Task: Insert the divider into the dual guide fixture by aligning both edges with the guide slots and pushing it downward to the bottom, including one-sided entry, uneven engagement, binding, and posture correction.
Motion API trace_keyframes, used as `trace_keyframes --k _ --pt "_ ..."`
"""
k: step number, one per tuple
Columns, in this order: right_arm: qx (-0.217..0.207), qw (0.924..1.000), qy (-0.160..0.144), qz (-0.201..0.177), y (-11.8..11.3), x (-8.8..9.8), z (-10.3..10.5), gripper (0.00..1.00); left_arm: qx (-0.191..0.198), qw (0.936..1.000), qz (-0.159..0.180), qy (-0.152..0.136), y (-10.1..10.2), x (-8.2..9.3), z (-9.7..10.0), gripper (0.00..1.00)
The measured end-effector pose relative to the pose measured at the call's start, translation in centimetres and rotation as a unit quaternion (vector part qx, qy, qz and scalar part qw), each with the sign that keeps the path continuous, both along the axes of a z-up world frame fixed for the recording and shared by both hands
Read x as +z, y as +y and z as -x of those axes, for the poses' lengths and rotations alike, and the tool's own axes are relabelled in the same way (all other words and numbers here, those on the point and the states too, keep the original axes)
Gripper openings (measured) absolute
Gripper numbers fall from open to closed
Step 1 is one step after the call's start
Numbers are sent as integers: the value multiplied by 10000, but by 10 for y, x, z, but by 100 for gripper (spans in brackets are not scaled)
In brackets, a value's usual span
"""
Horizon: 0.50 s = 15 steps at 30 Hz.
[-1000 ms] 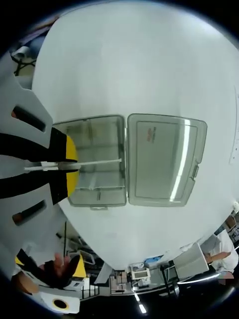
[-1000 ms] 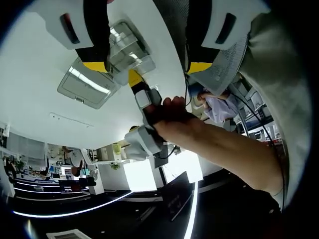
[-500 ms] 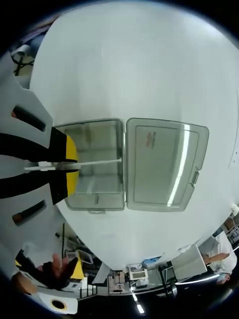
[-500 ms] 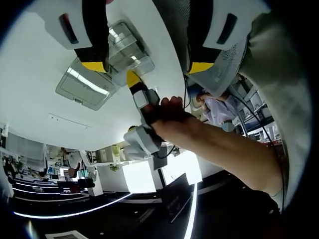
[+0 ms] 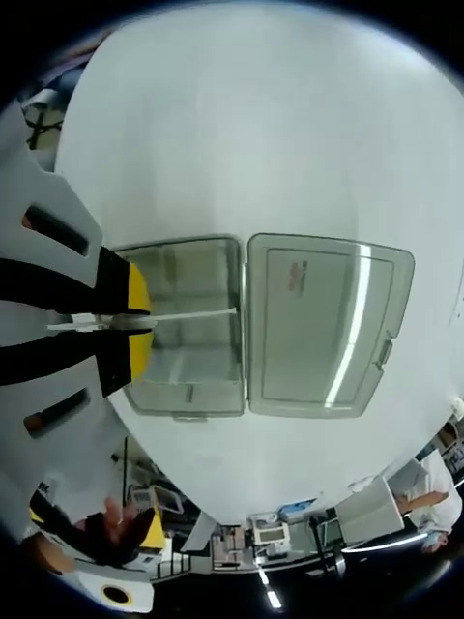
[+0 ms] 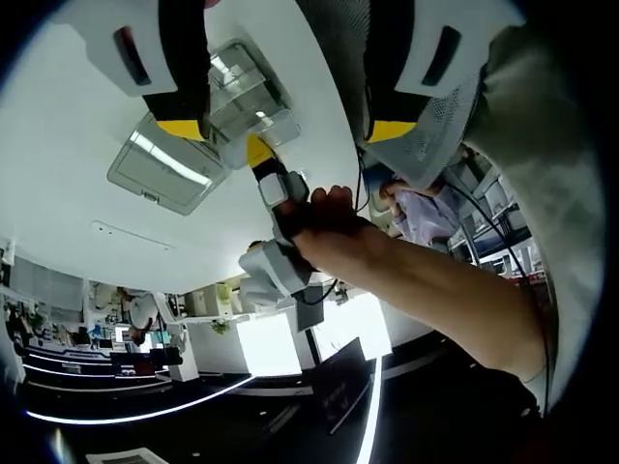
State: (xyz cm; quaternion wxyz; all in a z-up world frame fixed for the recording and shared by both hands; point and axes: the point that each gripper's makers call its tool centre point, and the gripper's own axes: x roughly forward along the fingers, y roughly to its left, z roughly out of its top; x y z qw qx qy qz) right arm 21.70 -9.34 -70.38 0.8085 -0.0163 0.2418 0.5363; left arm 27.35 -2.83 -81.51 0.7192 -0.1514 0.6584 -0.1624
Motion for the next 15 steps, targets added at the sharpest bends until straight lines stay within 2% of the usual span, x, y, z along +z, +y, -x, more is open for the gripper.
trace_keyframes --k 15 --pt "0 10000 20 12 -1 -1 0 61 -58 10000 -20 -37 0 -3 -5 2"
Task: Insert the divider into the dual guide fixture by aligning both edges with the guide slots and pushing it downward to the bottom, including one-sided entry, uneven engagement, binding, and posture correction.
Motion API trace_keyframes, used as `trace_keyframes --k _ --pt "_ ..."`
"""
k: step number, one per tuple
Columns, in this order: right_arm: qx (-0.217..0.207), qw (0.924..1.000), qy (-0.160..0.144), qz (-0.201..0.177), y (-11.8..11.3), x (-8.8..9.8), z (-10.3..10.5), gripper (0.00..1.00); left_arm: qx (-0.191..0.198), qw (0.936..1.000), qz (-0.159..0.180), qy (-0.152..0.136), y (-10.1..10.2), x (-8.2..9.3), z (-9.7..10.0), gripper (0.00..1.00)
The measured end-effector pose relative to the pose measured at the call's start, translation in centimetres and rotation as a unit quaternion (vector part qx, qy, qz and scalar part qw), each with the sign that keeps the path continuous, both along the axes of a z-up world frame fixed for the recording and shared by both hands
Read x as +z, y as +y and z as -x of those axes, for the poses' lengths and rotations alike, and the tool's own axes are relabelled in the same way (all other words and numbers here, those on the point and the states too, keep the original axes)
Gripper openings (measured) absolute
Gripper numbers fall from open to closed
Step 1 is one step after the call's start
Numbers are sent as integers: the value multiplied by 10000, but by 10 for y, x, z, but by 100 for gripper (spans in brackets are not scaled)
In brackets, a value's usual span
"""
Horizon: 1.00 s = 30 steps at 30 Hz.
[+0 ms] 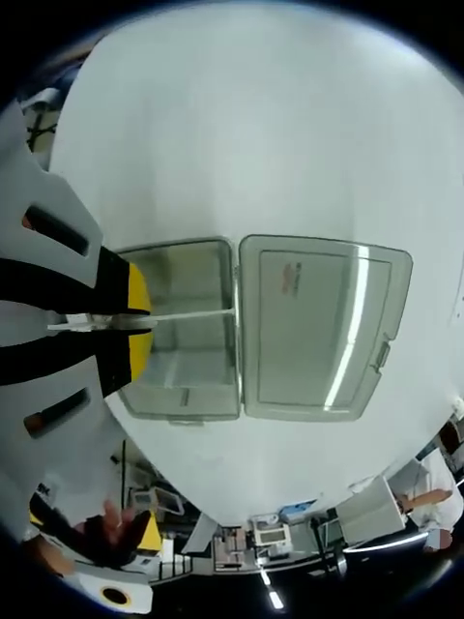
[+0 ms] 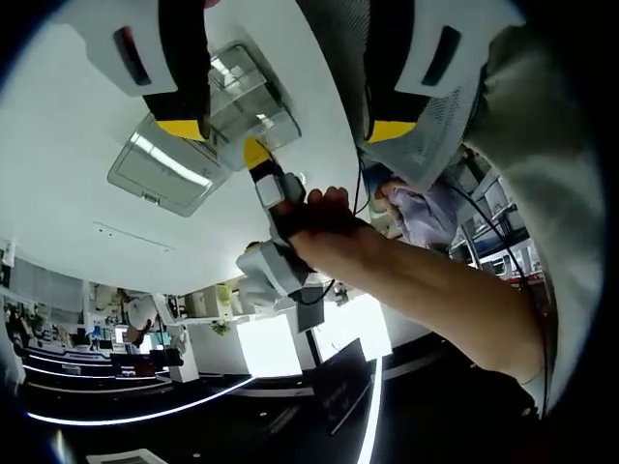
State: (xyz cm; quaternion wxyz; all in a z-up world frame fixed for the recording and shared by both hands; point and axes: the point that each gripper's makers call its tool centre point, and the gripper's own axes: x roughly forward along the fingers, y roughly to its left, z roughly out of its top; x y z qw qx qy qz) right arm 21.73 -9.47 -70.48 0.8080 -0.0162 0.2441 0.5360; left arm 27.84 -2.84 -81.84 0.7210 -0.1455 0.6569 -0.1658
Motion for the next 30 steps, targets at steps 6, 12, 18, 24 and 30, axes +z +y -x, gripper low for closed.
trace_keyframes --k 6,12,18,24,30 --pt "-5 10000 12 4 0 0 -1 61 -54 10000 9 12 -3 0 1 2" --pt "-14 10000 39 33 -2 -3 -1 61 -76 10000 -10 11 -3 -4 0 2" --pt "-42 10000 65 8 -2 -3 -2 61 -59 10000 -29 45 -2 -6 1 2" --pt "-31 10000 71 10 -1 -5 -3 61 -26 9999 -86 62 -1 -10 1 2" --pt "-34 10000 87 -10 -1 -5 -3 61 -29 9999 -101 68 0 -12 2 2"
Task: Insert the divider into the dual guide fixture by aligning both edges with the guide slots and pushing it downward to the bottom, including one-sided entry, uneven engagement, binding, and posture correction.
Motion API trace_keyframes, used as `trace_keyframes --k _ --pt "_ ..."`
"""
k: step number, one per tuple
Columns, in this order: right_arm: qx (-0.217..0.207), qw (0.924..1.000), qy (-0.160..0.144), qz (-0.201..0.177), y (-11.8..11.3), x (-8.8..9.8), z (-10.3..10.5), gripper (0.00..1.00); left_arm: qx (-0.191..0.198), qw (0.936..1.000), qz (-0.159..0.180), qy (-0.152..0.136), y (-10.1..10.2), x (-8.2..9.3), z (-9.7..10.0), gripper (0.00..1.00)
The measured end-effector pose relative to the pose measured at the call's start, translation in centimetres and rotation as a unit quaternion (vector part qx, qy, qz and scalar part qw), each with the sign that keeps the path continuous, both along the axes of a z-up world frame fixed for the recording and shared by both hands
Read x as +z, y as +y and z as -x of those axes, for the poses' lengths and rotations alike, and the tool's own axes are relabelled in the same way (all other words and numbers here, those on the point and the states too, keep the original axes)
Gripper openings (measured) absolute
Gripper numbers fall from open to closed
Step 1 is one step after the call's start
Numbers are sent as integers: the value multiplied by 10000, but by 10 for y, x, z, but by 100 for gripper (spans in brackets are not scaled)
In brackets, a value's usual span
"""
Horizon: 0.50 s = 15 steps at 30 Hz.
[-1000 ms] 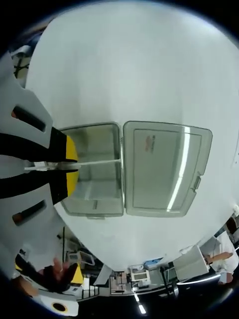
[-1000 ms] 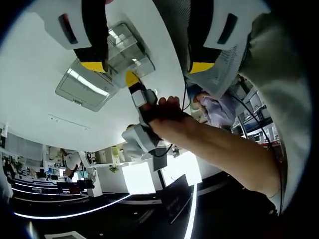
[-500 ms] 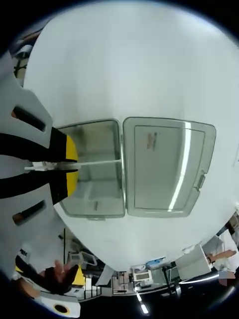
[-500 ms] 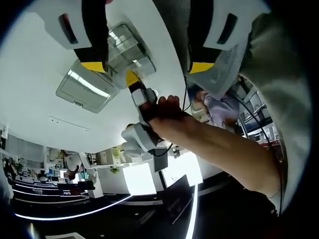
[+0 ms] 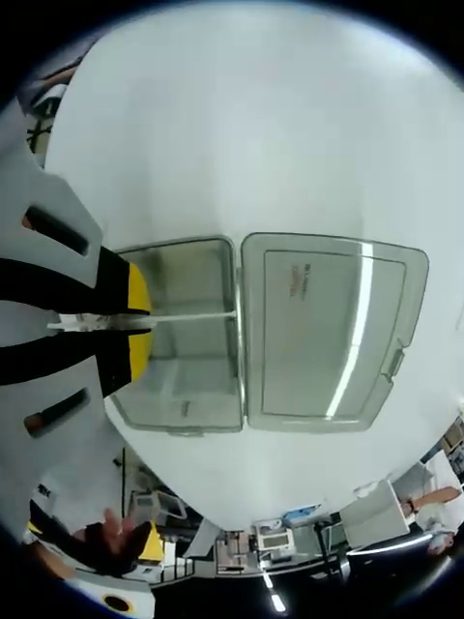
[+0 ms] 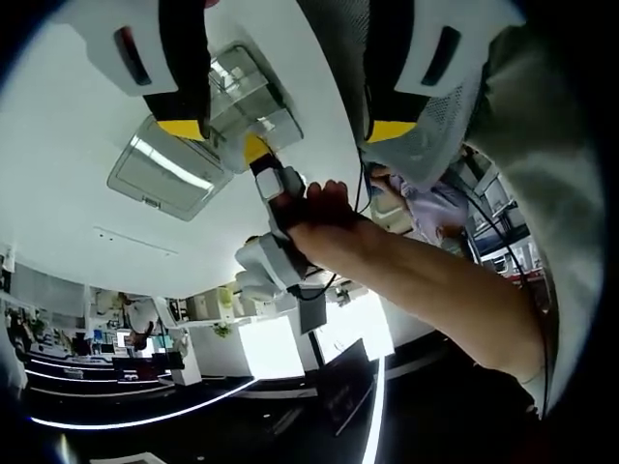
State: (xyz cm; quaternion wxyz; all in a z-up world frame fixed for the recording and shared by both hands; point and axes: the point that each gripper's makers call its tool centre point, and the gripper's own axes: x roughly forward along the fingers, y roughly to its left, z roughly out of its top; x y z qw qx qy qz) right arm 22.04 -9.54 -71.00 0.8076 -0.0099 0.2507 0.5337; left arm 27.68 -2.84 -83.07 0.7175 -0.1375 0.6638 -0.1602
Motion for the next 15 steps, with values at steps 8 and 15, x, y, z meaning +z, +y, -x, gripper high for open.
trace_keyframes --k 8,15 --pt "-11 10000 7 12 -1 -1 -1 61 19 10000 -2 18 0 -3 0 2" --pt "-5 10000 11 11 -1 -1 -1 61 47 10000 -54 31 2 -4 0 2"
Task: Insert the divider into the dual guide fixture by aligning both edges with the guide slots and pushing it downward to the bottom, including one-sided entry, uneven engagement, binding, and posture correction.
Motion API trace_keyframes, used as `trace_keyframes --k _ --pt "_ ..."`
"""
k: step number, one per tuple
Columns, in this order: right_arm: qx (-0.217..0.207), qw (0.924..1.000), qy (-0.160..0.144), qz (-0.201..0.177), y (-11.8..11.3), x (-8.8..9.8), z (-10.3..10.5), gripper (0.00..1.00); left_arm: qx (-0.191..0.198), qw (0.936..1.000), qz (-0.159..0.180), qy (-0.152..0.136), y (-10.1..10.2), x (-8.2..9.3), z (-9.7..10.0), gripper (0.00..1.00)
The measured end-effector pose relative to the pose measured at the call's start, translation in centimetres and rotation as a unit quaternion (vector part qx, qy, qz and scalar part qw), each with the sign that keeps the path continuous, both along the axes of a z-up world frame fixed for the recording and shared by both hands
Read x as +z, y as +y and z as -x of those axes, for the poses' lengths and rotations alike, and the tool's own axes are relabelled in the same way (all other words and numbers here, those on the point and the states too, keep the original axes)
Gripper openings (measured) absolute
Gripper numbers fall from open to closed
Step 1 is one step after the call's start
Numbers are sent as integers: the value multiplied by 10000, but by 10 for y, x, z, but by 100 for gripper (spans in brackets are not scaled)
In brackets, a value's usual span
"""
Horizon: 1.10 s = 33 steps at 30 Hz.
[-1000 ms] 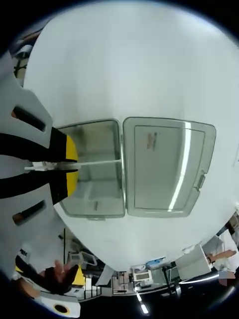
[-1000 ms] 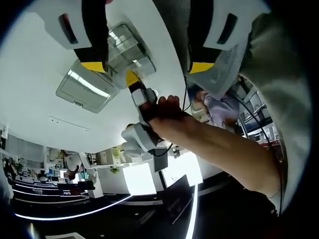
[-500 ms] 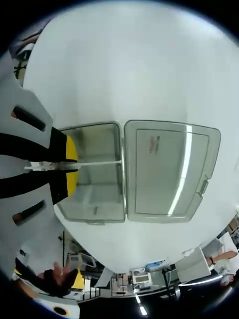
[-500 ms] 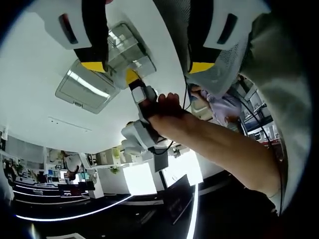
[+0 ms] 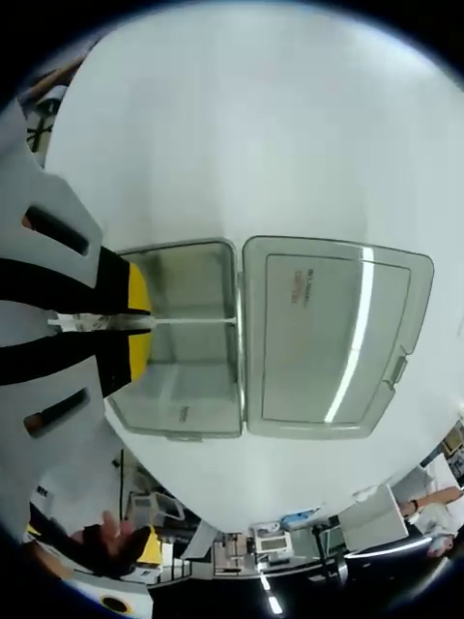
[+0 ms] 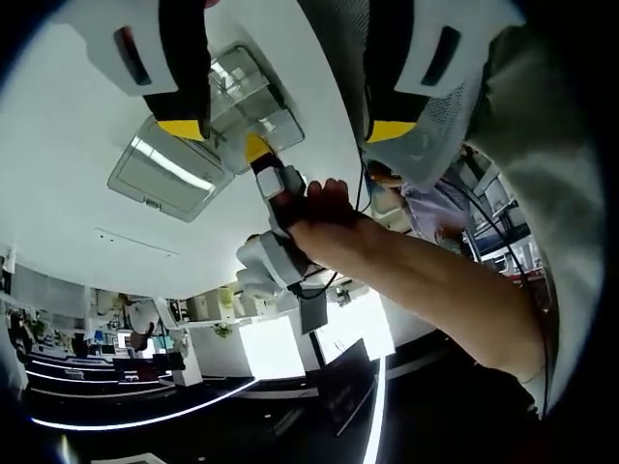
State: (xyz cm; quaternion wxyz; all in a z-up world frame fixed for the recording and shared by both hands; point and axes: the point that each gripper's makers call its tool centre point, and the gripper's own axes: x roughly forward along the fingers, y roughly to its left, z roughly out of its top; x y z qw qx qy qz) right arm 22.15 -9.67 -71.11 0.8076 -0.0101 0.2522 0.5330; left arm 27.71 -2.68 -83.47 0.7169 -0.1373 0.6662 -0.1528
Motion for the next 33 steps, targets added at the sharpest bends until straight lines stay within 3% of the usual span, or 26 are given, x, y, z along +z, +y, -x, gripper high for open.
trace_keyframes --k 33 --pt "-10 10000 -12 1 0 1 1 61 70 10000 -44 51 -2 -1 0 2"
